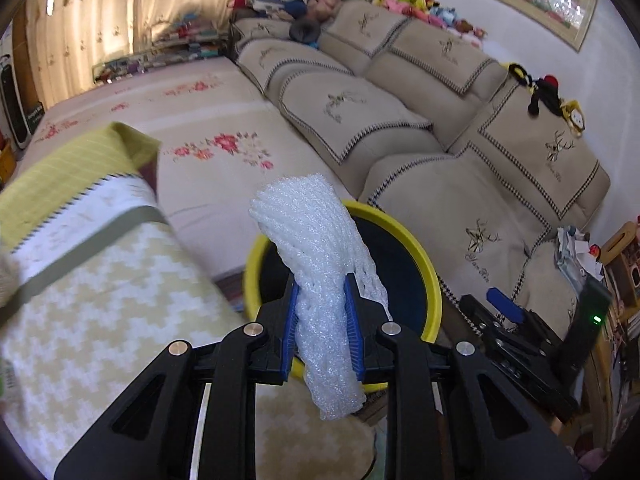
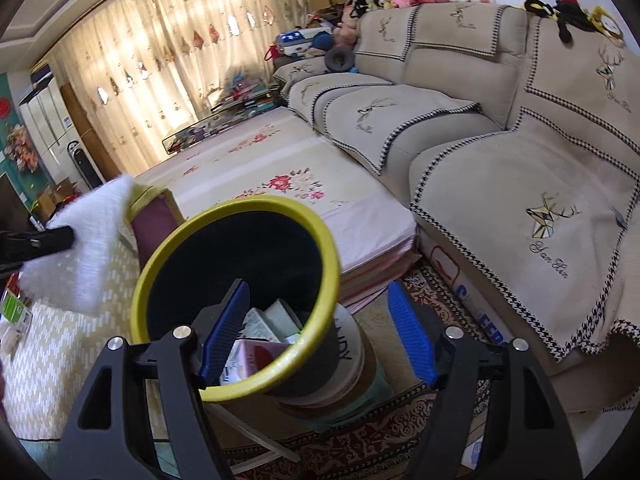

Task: Collect trash
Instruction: 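Carry the foam net over the bin and open the left gripper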

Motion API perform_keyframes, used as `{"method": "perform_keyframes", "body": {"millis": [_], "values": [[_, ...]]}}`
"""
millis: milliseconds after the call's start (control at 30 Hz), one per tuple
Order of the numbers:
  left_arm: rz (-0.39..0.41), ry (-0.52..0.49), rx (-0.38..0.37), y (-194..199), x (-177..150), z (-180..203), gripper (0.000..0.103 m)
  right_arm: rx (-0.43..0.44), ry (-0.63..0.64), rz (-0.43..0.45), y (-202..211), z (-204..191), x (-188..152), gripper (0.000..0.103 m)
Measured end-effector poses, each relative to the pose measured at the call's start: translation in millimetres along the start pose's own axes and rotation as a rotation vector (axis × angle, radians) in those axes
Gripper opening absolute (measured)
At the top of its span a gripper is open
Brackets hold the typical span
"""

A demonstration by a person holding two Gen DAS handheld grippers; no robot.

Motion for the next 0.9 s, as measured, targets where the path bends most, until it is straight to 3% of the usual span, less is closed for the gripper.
{"method": "perform_keyframes", "body": {"millis": [67, 200, 333, 400, 567, 700, 900], "values": [[-0.028, 0.004, -0.006, -20, 2, 8, 0.026, -0.003, -0.008, -0.003, 0, 6, 0, 0.068], [-0.056, 0.008, -0.014, -44, 7, 15, 0.042, -0.003, -0.019, -0.005, 1, 12, -2, 0.068], [-0.037, 0.003, -0.009, -43, 8, 18, 0.065, 0.000, -0.024, -0.002, 3, 12, -1, 0.069], [-0.013, 0.008, -0.001, -34, 10, 14, 0.069, 0.004, -0.023, -0.001, 4, 11, -1, 0.069], [0.050, 0.066, -0.016, 11, 2, -6, 0.076, 0.017, -0.007, -0.004, 5, 2, -2, 0.069], [0.160, 0.117, -0.006, 69, -13, -26, 0.089, 0.032, 0.017, -0.015, 5, -13, -5, 0.070], [0.324, 0.160, 0.104, 163, -57, -68, 0.098, 0.082, 0.079, -0.027, 9, -53, -10, 0.071]]}}
Point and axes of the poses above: each gripper's, at about its wrist camera, not at the fingertips, and y roughly against the way its jaws point, z to its right, x to its top, the point moved 8 cm from there along -y, roughly the way its jaws point, and after that the axes turned 1 degree about y, right-handed, at the moved point
